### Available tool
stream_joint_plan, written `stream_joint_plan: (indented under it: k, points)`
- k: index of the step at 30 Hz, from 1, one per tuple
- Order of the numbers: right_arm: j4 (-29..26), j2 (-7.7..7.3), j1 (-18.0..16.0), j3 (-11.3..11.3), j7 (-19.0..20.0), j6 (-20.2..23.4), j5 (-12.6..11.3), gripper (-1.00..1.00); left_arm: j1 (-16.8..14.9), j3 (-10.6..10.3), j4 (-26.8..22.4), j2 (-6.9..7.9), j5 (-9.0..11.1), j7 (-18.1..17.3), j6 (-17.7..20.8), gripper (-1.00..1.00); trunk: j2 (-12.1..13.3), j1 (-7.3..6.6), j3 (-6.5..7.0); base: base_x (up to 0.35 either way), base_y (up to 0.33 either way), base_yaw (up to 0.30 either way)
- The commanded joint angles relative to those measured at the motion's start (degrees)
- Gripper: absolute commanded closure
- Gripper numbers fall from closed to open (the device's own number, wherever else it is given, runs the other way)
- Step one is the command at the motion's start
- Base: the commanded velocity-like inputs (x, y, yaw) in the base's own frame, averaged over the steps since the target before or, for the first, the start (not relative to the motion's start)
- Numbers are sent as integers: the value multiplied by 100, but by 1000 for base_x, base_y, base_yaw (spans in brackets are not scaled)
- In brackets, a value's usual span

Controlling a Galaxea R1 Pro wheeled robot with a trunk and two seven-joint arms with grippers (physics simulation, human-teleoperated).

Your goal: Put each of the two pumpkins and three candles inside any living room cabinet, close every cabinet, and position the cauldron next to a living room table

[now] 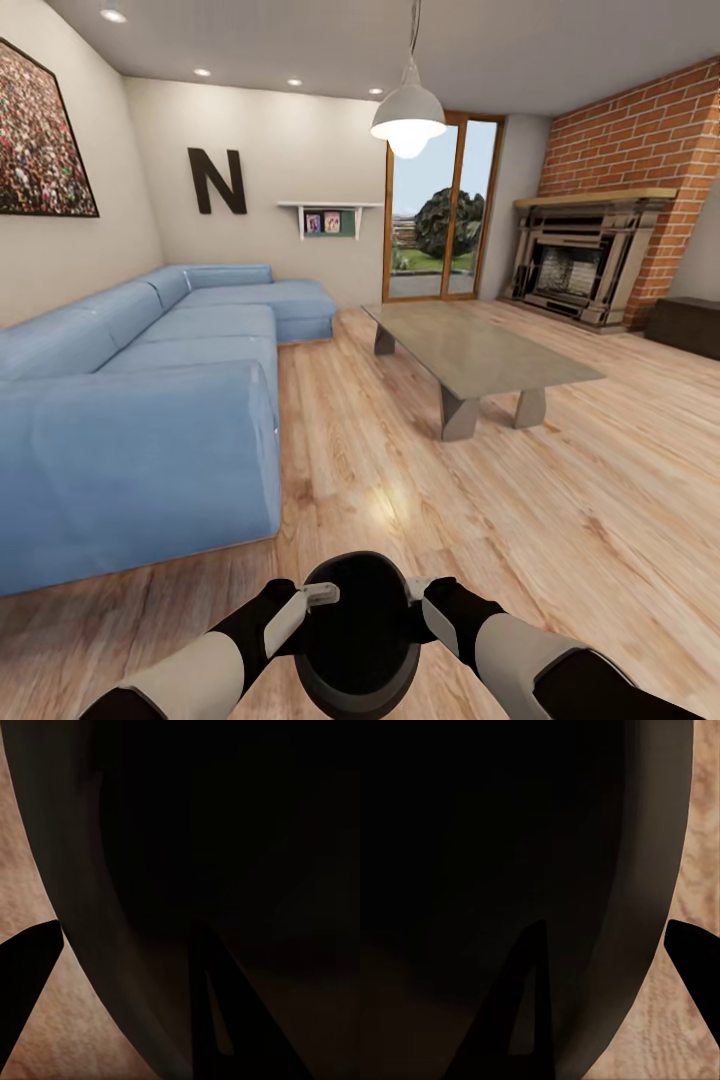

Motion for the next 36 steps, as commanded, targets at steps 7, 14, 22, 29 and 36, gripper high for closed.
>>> stream_joint_plan:
  k: [7,14,22,29,36]
  points:
    - [-19,2,-5,-97,18,34,-214,100,-1,-28,-14,1,116,39,7,100,-3,-2,5,0,0,-4]
    - [-19,2,-4,-96,18,34,-217,100,0,-28,-14,1,118,39,7,100,-3,-2,5,0,0,-180]
    - [-19,2,-4,-98,18,34,-219,100,-1,-28,-8,1,115,39,7,100,-3,-2,5,0,-164,-238]
    - [-20,2,-5,-95,18,34,-219,100,-1,-28,4,1,119,39,7,100,-3,-2,5,4,-287,-15]
    - [-20,2,-4,-96,18,34,-219,100,-1,-28,4,1,117,39,7,100,-3,-2,5,91,-287,0]
